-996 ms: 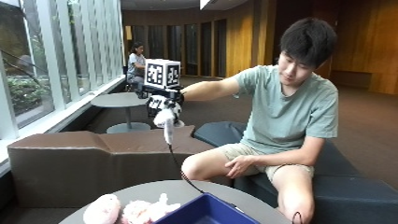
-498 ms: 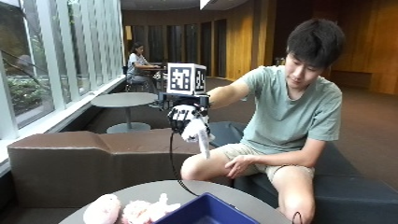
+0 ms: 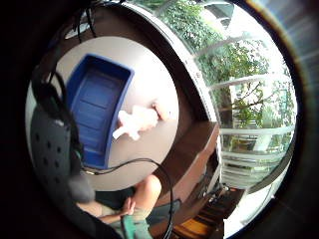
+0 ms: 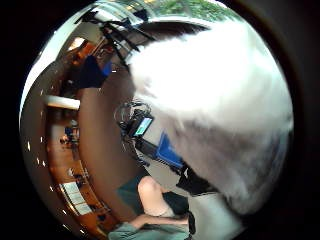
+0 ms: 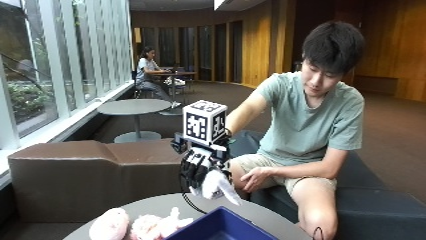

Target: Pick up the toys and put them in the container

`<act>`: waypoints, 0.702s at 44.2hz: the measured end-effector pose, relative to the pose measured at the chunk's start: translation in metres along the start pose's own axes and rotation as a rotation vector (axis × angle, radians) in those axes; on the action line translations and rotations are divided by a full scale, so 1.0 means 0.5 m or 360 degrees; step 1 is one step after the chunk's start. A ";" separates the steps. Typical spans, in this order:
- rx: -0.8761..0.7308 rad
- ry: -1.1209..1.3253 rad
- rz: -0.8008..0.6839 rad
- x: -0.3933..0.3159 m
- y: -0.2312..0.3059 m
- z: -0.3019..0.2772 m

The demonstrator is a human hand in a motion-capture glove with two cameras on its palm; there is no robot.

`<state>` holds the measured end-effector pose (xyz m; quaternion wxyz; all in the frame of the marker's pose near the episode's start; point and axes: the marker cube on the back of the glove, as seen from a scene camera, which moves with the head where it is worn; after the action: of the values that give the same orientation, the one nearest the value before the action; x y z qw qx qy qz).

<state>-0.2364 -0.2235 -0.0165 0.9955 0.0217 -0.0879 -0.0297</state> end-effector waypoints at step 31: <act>-0.0234 -0.0035 -0.0068 0.256 0.039 -0.078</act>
<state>-0.1026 -0.2106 -0.0319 0.9925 -0.0497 -0.0959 -0.0576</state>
